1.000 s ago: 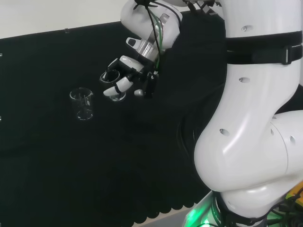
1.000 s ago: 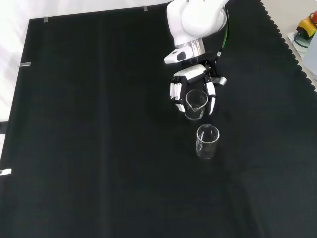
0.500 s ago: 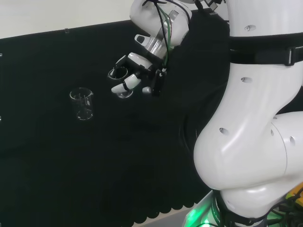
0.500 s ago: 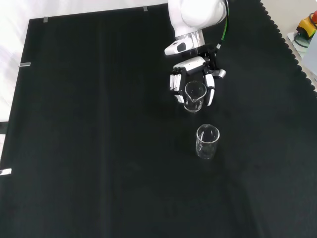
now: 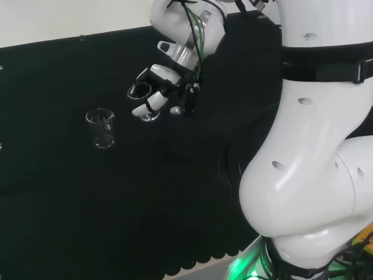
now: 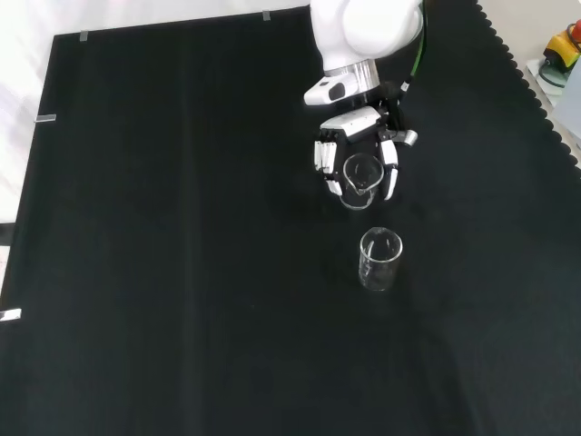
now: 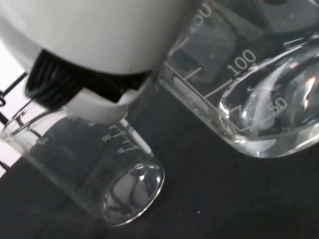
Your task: Pick up the beaker on the right.
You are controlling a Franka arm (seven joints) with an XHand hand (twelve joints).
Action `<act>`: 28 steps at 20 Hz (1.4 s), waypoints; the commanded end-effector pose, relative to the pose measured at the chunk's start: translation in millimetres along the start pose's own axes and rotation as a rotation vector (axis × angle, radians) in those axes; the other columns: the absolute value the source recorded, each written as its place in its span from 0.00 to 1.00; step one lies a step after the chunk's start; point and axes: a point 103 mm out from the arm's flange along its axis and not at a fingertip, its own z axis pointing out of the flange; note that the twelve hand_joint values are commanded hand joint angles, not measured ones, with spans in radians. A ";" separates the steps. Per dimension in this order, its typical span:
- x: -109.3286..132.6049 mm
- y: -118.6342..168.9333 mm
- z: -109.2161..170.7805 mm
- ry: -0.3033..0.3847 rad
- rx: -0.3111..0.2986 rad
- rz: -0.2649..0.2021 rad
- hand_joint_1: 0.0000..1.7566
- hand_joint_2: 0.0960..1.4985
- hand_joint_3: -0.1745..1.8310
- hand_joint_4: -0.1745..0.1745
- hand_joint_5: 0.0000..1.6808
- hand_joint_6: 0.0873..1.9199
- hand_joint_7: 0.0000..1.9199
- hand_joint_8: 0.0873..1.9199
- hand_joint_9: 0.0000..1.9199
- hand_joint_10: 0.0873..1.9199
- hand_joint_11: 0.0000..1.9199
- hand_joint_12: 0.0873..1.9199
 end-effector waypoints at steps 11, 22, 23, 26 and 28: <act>21.9 0.3 -14.7 -0.095 0.046 -0.001 0.81 0.40 0.36 0.00 0.79 0.22 0.72 0.28 0.78 0.00 0.63 0.38; 23.8 -7.4 -37.9 -0.058 0.058 -0.047 0.81 0.39 0.37 0.00 0.79 0.21 0.72 0.27 0.79 0.00 0.64 0.38; 24.2 -7.8 -38.9 -0.062 0.060 -0.050 0.81 0.39 0.37 0.00 0.79 0.21 0.72 0.27 0.79 0.00 0.64 0.38; 34.2 -3.5 -37.0 -0.077 0.066 -0.057 0.81 0.39 0.37 0.00 0.80 0.21 0.73 0.27 0.79 0.00 0.64 0.38; 34.8 -5.1 -44.2 -0.068 0.053 -0.050 0.81 0.39 0.37 0.00 0.80 0.21 0.73 0.27 0.79 0.00 0.64 0.38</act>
